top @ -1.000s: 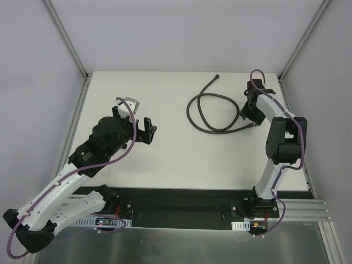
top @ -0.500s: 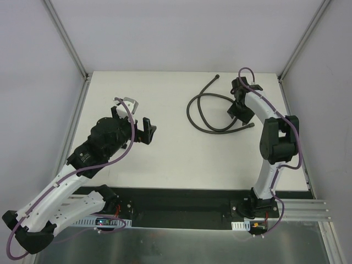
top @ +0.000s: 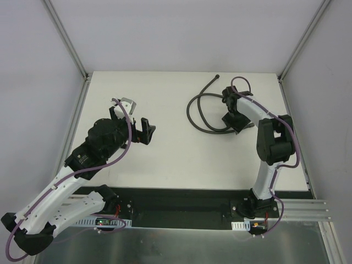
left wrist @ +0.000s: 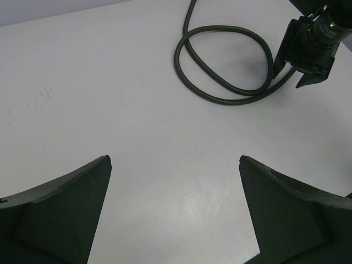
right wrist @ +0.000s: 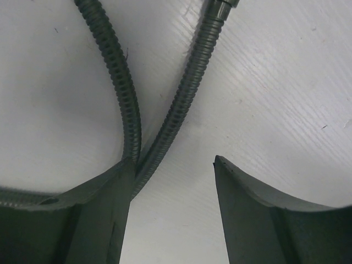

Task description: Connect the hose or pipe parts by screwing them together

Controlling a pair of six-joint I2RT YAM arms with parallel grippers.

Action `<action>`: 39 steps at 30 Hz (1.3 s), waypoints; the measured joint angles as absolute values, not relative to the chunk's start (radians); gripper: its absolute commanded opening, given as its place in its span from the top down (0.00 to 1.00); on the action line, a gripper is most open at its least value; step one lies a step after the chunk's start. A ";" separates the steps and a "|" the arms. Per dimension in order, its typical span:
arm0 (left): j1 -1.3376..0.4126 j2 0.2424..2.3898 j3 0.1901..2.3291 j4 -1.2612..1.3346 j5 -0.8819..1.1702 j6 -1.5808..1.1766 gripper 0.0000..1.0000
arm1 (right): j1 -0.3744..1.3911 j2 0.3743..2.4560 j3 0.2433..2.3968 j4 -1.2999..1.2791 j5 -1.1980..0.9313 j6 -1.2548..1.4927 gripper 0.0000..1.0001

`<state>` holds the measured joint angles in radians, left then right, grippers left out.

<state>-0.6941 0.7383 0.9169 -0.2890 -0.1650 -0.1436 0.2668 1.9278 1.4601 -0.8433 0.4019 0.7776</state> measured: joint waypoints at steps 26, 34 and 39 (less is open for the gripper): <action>-0.694 0.730 0.917 -0.288 -0.162 -0.151 0.01 | 0.305 1.927 1.316 -0.693 0.405 0.783 0.99; -0.693 0.833 0.929 -0.308 -0.165 -0.261 0.06 | 0.384 1.671 1.004 -0.311 0.270 0.438 0.99; -0.668 0.933 0.945 -0.342 -0.076 -0.405 0.10 | 0.445 1.510 0.886 -0.109 0.141 0.224 0.99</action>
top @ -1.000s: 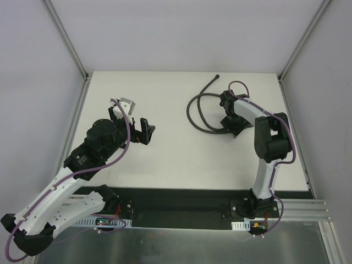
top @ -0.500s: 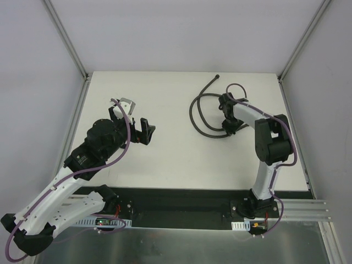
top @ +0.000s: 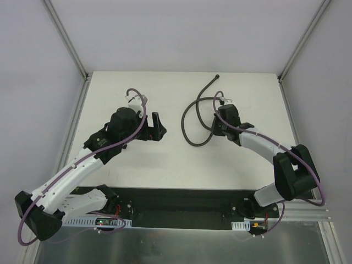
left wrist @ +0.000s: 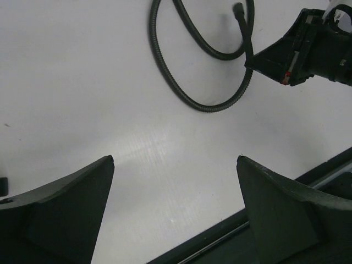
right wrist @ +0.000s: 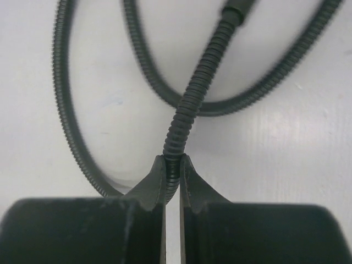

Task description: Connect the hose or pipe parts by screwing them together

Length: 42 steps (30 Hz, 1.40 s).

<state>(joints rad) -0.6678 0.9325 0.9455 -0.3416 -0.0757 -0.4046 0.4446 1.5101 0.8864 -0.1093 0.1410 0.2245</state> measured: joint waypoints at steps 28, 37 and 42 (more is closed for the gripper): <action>-0.587 1.587 0.933 0.047 0.446 -0.808 0.32 | 0.953 1.227 0.375 0.566 0.198 0.054 0.99; -0.587 1.631 0.933 0.181 0.482 -0.823 0.33 | 0.984 1.228 0.327 0.660 0.190 0.077 0.99; -0.587 1.644 0.933 0.182 0.478 -0.823 0.28 | 0.993 1.203 0.298 0.677 0.186 0.077 0.99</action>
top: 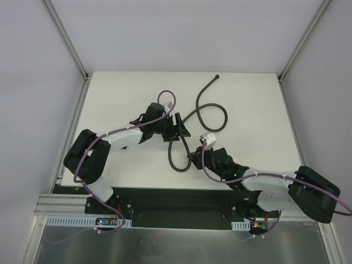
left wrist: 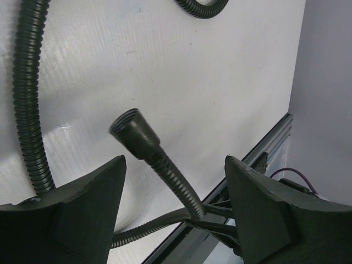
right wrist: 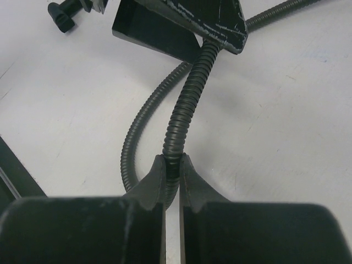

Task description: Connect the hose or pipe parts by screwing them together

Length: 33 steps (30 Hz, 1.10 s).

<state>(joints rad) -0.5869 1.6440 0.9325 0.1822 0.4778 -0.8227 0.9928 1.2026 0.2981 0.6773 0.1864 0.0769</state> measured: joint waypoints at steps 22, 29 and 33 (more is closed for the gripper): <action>-0.555 1.667 0.933 0.175 0.445 -0.825 0.84 | 0.994 1.163 0.263 0.731 0.091 0.040 0.99; -0.556 1.665 0.933 0.175 0.466 -0.824 1.00 | 0.994 1.159 0.238 0.745 0.093 0.037 0.94; -0.556 1.644 0.932 0.177 0.472 -0.824 1.00 | 0.994 1.139 0.222 0.749 0.109 0.044 0.48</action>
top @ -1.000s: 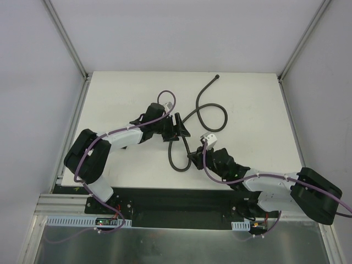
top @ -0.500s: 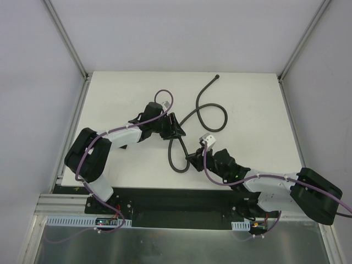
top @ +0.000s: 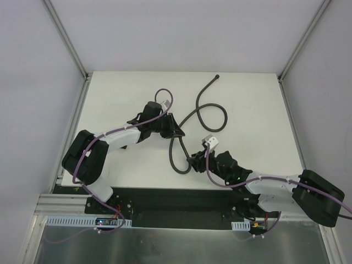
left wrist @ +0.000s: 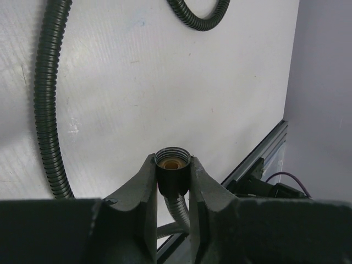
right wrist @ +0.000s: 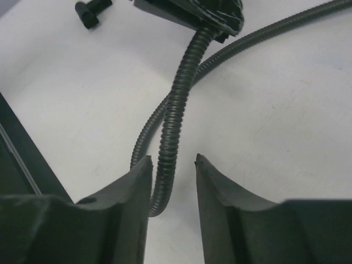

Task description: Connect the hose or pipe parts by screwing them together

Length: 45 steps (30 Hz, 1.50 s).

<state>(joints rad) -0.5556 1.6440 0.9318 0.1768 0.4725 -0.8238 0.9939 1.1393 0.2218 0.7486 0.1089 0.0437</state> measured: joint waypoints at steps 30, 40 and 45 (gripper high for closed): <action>-0.596 1.428 0.773 0.340 0.421 -0.979 1.00 | 0.999 1.541 0.317 1.294 0.325 0.174 0.78; -0.597 1.421 0.773 0.299 0.395 -0.942 0.67 | 0.993 1.565 0.302 1.320 0.264 0.199 0.99; -0.596 1.405 0.784 0.270 0.392 -0.909 0.59 | 0.970 1.559 0.264 1.303 0.229 0.202 0.99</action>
